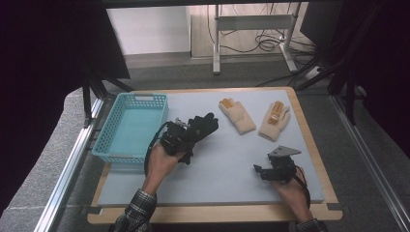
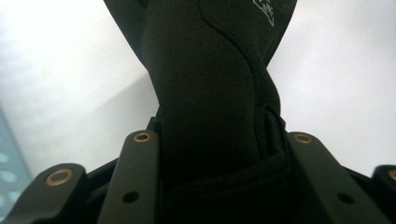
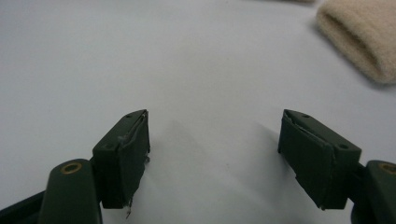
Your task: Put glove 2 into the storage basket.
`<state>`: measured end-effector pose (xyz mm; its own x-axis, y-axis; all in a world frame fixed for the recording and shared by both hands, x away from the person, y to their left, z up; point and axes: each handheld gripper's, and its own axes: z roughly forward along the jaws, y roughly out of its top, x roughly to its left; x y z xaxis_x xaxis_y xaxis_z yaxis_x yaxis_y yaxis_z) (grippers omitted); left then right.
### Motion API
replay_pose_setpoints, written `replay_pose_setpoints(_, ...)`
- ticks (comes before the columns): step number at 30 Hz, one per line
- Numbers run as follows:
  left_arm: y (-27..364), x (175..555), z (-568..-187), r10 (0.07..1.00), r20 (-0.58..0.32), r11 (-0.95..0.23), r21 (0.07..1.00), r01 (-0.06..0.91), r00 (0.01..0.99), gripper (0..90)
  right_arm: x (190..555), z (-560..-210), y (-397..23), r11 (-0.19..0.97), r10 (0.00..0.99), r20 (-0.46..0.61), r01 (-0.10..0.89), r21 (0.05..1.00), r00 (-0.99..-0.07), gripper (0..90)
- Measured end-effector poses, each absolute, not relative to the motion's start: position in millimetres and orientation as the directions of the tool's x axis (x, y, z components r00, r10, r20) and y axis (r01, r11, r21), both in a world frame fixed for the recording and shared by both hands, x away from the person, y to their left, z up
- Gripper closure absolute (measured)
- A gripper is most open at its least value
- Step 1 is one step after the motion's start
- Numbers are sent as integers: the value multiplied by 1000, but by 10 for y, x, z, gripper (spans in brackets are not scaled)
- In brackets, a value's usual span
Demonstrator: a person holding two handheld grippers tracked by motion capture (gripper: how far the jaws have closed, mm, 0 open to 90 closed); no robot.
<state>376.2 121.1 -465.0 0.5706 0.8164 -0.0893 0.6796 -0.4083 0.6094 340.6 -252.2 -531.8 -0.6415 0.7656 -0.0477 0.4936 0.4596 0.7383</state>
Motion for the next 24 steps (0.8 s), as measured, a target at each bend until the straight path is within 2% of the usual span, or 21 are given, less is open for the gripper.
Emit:
replay_pose_setpoints(13, 1393, 3922, -4299, 849, -52, -387, 617, 685, 526, 622, 3407, -5318, -2524, 460, 765, -49, 492, 739, -642, 242)
replay_pose_setpoints(24, 1730, 4056, -4074, 895, -28, -336, 615, 713, 446, 623, 3407, -5319, -2523, 459, 765, -47, 492, 740, -642, 242)
